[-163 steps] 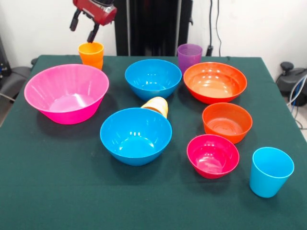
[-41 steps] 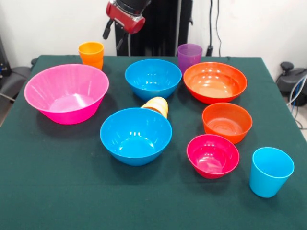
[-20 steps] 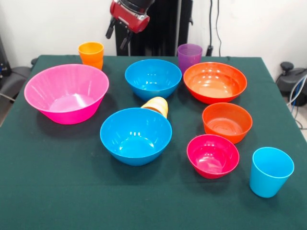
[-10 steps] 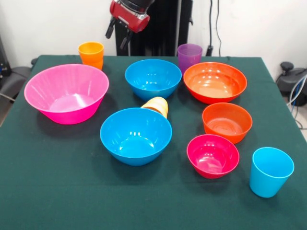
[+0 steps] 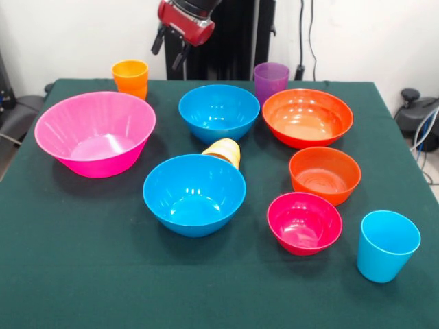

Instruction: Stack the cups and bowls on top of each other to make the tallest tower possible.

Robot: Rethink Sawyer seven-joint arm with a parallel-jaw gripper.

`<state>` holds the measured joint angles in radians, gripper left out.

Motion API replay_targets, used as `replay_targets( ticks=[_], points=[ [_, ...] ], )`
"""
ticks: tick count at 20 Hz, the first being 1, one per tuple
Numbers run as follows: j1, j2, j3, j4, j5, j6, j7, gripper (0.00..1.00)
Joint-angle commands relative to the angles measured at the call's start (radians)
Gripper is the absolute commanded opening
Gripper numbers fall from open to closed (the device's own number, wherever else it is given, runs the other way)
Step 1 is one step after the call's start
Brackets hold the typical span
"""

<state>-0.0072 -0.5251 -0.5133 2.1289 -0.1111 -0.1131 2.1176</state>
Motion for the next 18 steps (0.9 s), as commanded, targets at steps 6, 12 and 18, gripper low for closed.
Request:
replay_targets(
  ticks=[6,12,18],
  points=[
    [0.053,0.031,0.033,-0.074,0.026,0.101,0.087,1.0],
    [0.036,0.04,0.044,-0.083,0.02,0.096,0.083,1.0],
    [0.031,0.05,0.053,-0.081,0.022,0.081,0.091,1.0]
  ],
)
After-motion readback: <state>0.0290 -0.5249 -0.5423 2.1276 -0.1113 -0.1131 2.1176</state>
